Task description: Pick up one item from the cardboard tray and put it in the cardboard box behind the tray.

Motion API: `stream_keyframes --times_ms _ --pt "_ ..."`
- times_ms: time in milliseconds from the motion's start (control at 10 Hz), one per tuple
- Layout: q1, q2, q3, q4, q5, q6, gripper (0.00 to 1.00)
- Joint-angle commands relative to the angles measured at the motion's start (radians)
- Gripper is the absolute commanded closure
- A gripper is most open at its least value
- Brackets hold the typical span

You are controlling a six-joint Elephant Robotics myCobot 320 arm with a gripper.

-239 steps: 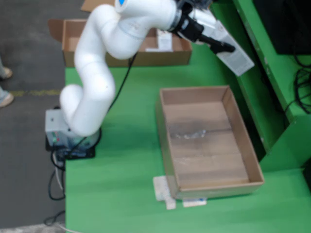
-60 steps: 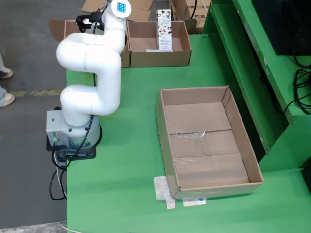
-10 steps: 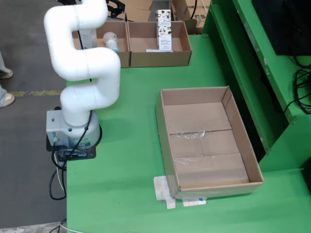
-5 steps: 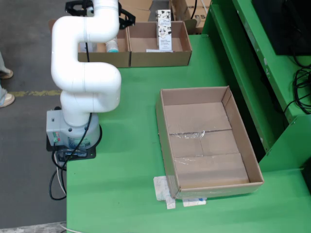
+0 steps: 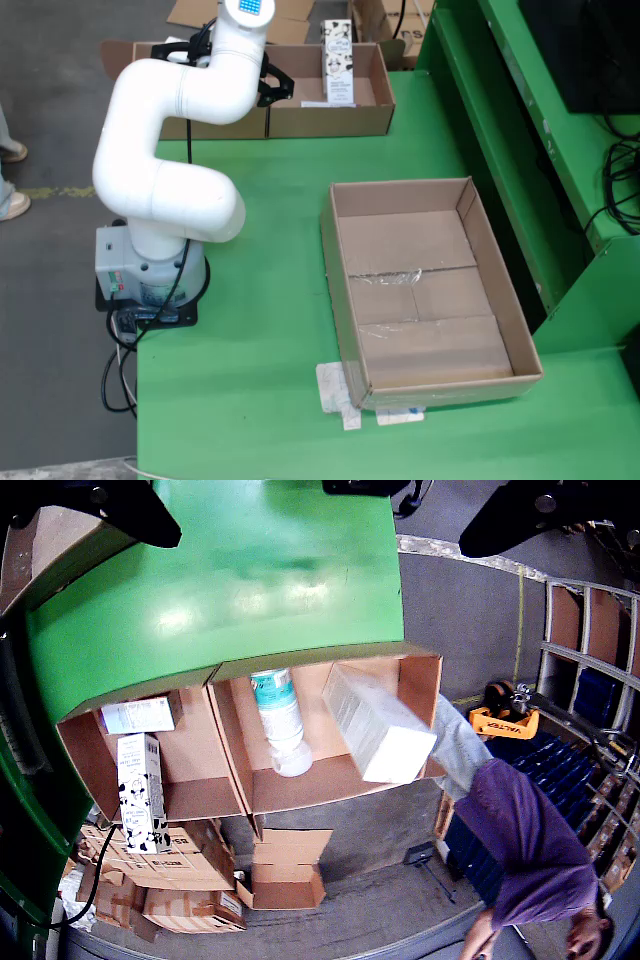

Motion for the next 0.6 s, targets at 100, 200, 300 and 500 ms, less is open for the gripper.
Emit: stream_keyframes --times_ms 100,200,300,500 --pt "-0.818 0.230 0.070 -0.215 0.340 -0.444 0.00" --pt "-1.048 0.176 0.153 -0.371 0.434 -0.663 0.00" --pt "-1.188 0.109 0.233 -0.476 0.471 -0.786 0.00" --pt "-1.556 0.047 0.269 -0.522 0.531 -0.856 0.00"
